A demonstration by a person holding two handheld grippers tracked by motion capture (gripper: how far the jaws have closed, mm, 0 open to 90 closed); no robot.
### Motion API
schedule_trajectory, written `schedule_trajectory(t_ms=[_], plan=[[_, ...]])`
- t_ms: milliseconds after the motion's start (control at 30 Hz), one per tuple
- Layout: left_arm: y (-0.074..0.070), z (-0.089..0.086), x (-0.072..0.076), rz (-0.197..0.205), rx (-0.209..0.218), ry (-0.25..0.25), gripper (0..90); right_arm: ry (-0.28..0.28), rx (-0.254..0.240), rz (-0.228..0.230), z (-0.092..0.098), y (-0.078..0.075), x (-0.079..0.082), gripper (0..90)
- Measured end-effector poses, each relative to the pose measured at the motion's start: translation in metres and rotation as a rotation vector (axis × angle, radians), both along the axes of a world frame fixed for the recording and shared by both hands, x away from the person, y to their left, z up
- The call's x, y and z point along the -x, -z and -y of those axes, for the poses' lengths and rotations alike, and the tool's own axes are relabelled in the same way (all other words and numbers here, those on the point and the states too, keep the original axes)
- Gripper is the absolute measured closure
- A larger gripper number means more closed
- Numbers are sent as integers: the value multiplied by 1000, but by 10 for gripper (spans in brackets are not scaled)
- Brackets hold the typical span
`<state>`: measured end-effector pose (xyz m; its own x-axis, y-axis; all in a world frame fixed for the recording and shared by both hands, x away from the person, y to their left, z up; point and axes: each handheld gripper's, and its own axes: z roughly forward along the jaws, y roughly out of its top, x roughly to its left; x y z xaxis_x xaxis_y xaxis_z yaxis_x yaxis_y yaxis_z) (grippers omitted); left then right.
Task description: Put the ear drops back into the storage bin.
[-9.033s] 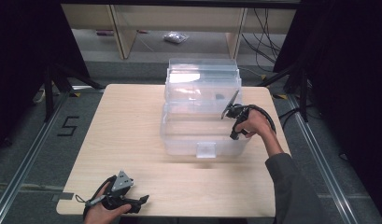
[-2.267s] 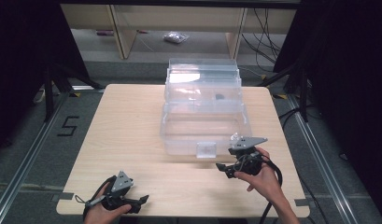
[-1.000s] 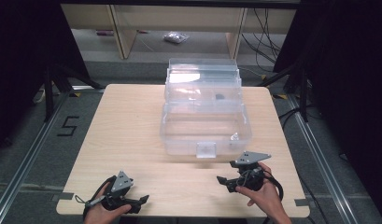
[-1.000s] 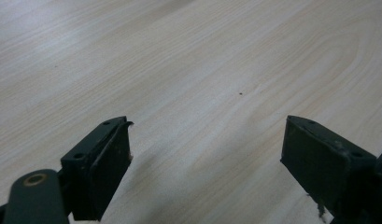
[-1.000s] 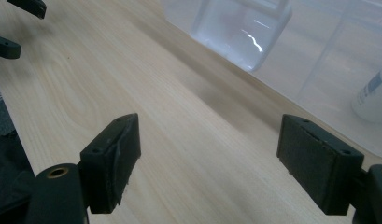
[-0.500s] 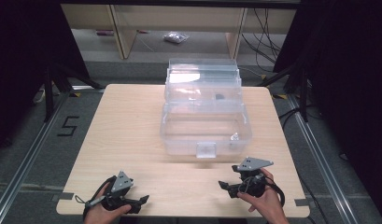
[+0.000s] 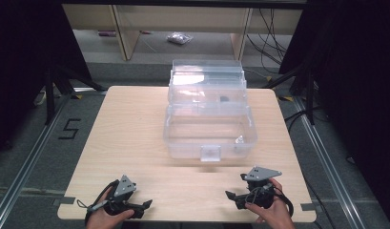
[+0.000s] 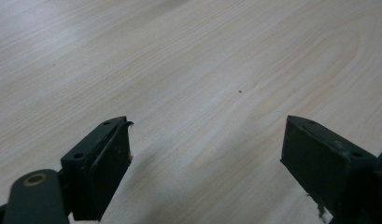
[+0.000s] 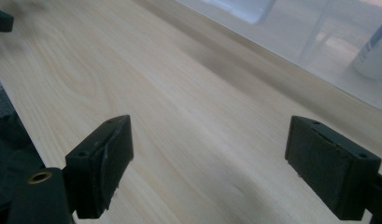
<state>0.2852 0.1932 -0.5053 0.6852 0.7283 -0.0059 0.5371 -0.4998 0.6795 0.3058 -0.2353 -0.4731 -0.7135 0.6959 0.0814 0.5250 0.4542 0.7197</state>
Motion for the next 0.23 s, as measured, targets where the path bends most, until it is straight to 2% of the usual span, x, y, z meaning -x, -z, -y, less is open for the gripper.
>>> schedule_trajectory(t_ms=[33,67,133,167,200,233], plan=[[0,0,0,0,1,-1,151,-15,-1,0,2,2,1,163],[0,0,0,2,-2,0,151,-1,4,-11,4,2,2,163],[-1,-1,0,1,-12,7,152,-7,12,-10,7,4,3,163],[1,2,1,13,32,-16,151,-5,21,1,8,5,3,163],[1,1,1,11,31,-12,151,12,14,-20,9,4,4,163],[-1,-1,0,6,-16,13,151,19,12,-25,10,4,5,163]])
